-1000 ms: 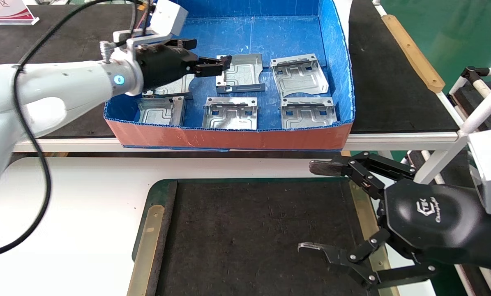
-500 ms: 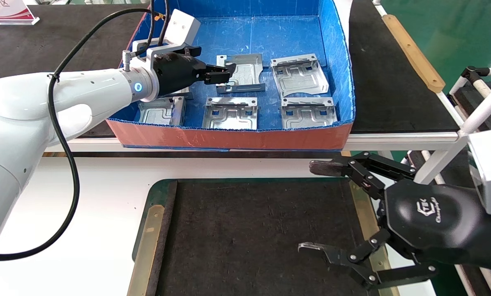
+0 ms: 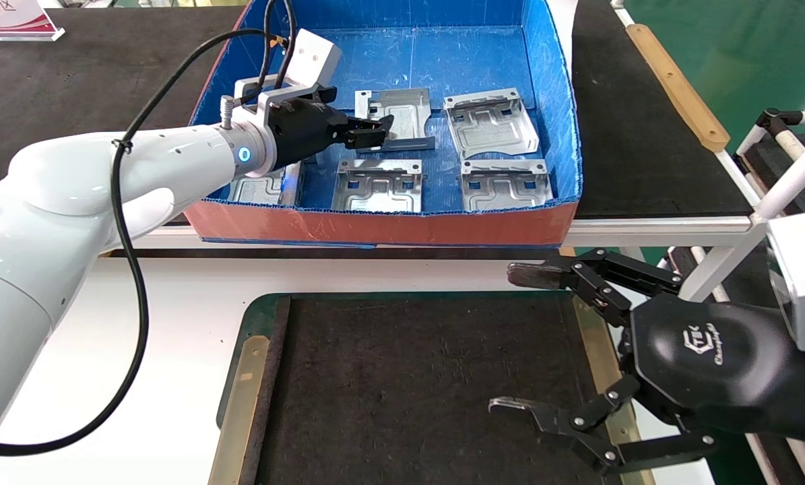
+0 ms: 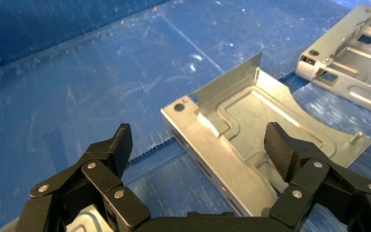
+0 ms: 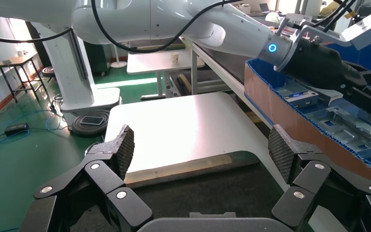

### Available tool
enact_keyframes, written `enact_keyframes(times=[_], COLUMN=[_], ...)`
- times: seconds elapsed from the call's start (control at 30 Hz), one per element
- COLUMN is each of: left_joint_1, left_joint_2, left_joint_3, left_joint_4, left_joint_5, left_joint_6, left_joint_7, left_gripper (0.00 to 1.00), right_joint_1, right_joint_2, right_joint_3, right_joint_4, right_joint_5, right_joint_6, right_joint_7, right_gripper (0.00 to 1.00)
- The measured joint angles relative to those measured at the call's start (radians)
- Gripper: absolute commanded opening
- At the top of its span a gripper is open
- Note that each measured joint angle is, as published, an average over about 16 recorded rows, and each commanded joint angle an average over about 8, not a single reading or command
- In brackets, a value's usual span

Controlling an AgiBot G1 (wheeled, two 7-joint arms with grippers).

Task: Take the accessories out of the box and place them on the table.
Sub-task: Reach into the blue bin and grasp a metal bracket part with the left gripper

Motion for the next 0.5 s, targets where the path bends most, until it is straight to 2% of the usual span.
enact_keyframes(times=[0.07, 0.1, 0.27, 0.33, 0.37, 0.5], left_joint_1=[0.001, 0.001, 0.000, 0.000, 0.000, 0.000], left_joint_2=[0.001, 0.001, 0.002, 0.003, 0.003, 0.003], left_joint_3=[0.015, 0.021, 0.041, 0.043, 0.044, 0.041], left_joint_4=[-0.004, -0.005, -0.007, -0.007, -0.007, -0.006], left_joint_5=[-0.001, -0.001, -0.001, -0.001, -0.001, 0.000], left_joint_6=[-0.010, -0.014, -0.030, -0.032, -0.033, -0.031], left_joint_7=[-0.012, -0.017, -0.035, -0.037, -0.038, -0.034], left_gripper=[0.99, 0.92, 0.29, 0.06, 0.00, 0.00], right_joint_1=[0.000, 0.000, 0.000, 0.000, 0.000, 0.000], right_joint_2=[0.000, 0.000, 0.000, 0.000, 0.000, 0.000], right_joint_3=[0.000, 0.000, 0.000, 0.000, 0.000, 0.000], right_joint_4=[0.000, 0.000, 0.000, 0.000, 0.000, 0.000], right_joint_5=[0.000, 0.000, 0.000, 0.000, 0.000, 0.000], right_joint_6=[0.000, 0.000, 0.000, 0.000, 0.000, 0.000], right_joint_7=[0.000, 0.000, 0.000, 0.000, 0.000, 0.000], right_gripper=[0.81, 0.69, 0.09, 0.00, 0.00, 0.00])
